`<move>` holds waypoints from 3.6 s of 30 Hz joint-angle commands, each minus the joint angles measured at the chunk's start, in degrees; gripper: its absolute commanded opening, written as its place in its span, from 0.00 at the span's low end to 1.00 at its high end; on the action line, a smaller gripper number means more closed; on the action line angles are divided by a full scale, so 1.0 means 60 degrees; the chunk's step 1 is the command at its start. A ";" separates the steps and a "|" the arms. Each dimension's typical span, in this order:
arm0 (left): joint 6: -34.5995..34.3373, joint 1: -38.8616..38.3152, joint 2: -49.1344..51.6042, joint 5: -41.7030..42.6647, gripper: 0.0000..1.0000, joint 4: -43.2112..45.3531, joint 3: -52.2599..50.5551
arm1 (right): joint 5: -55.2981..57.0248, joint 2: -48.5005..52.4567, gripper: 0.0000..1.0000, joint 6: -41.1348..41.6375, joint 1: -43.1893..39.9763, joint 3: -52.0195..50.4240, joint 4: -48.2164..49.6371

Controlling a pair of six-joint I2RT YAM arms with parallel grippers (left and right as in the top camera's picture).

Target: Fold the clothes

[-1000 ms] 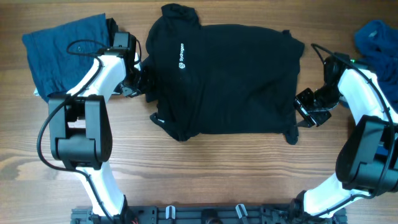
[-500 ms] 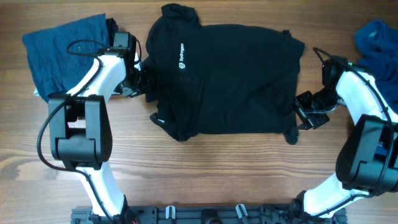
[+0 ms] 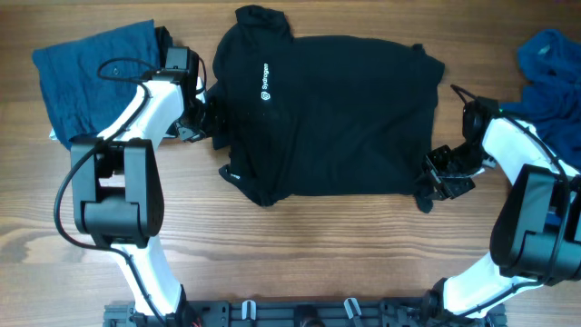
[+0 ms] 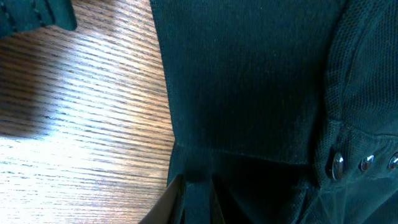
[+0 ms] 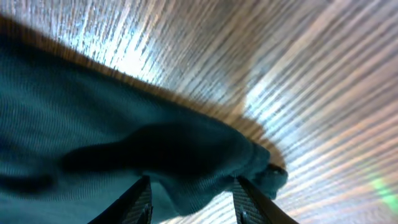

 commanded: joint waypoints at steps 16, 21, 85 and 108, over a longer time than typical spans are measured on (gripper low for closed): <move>-0.0124 -0.0044 0.0091 0.0084 0.15 0.0011 0.0069 | 0.1963 -0.1377 0.04 -0.3483 0.0044 0.2011 -0.1395; -0.0124 -0.0044 0.0091 0.0080 0.15 0.0015 0.0069 | 0.1931 -0.1585 0.04 -0.4670 0.1279 0.2707 -0.1515; -0.0124 -0.0044 0.0091 0.0117 0.20 -0.0004 0.0069 | 0.0335 -0.1690 0.56 0.0586 0.4506 -0.1330 0.3144; -0.0124 -0.0044 0.0091 0.0117 0.20 -0.0004 0.0069 | 0.0455 -0.2703 0.04 -0.1228 0.4200 -0.2040 0.4492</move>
